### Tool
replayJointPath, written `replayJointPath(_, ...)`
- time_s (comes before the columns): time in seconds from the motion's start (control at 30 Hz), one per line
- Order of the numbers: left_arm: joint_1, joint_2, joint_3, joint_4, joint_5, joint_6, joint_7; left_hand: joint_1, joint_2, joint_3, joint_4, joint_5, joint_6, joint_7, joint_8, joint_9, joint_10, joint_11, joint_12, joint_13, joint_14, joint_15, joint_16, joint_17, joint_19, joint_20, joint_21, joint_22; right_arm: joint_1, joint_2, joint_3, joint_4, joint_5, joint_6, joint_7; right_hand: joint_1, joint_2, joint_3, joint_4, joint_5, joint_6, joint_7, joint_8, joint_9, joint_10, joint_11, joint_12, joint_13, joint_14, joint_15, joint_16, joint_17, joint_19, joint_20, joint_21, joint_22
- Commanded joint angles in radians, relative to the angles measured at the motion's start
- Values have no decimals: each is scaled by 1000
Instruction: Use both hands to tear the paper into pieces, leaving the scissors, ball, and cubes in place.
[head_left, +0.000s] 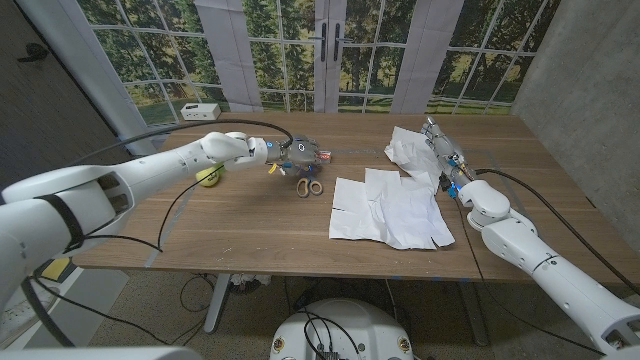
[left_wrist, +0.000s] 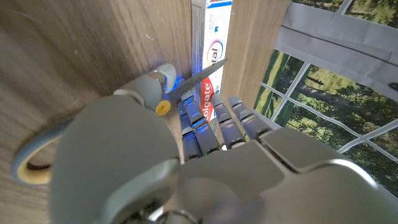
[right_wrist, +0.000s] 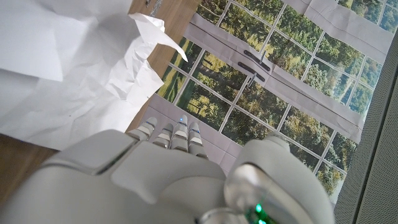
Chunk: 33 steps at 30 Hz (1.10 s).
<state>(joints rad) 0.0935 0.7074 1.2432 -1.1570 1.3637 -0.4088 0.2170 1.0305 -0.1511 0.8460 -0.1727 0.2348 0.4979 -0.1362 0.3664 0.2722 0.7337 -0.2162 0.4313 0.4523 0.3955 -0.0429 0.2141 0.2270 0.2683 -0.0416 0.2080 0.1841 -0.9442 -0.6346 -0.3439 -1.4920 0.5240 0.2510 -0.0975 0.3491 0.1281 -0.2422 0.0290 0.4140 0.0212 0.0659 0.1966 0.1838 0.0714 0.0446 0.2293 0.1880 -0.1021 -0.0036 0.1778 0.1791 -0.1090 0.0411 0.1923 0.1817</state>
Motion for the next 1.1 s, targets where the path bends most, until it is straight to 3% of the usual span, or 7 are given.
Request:
replayJointPath(0.03,16,4,3,-5,14,34,32,16,2,-4,0,-5,107,-84,21,31,17,-3,16,14,18,-180,6,6,12,-86,7,3,-13,-2,9,-10,10,4,-2,1,10,4,1,-1,4,-2,-1,2,-1,-1,-3,3,-8,2,6,2,-8,5,6,1)
replayJointPath(0.4,18,-2,9,2,16,43,21,17,-10,-12,1,-10,133,-83,33,28,25,-2,29,26,24,-175,0,7,19,-89,9,3,-18,-10,12,-19,7,2,-2,0,12,6,1,-2,4,-2,-1,2,-1,0,-3,3,-8,1,7,2,-8,5,6,1)
replayJointPath(0.87,42,2,8,17,19,85,93,37,-17,-20,-6,-5,121,-84,24,17,26,-2,37,37,42,-182,0,8,27,-81,10,4,-14,-8,6,-24,4,-2,0,0,13,8,2,-4,4,-2,-2,2,-1,1,-3,3,-8,3,6,2,-8,5,6,1)
replayJointPath(0.97,45,-2,11,29,20,92,114,56,-13,-30,-2,-8,150,-82,46,25,52,-2,63,56,76,-181,7,16,35,-81,12,5,-14,-9,5,-27,2,-6,-2,0,14,8,2,-4,4,-2,-2,2,-1,1,-3,3,-8,1,6,2,-8,5,6,1)
replayJointPath(1.1,43,-11,17,52,22,100,152,43,2,-67,15,-20,217,-80,88,36,95,-2,103,86,126,-184,21,32,52,-77,16,7,-15,-8,6,-35,4,-14,-8,1,14,9,2,-5,4,-1,-2,2,-1,2,-3,3,-8,1,6,2,-8,5,6,1)
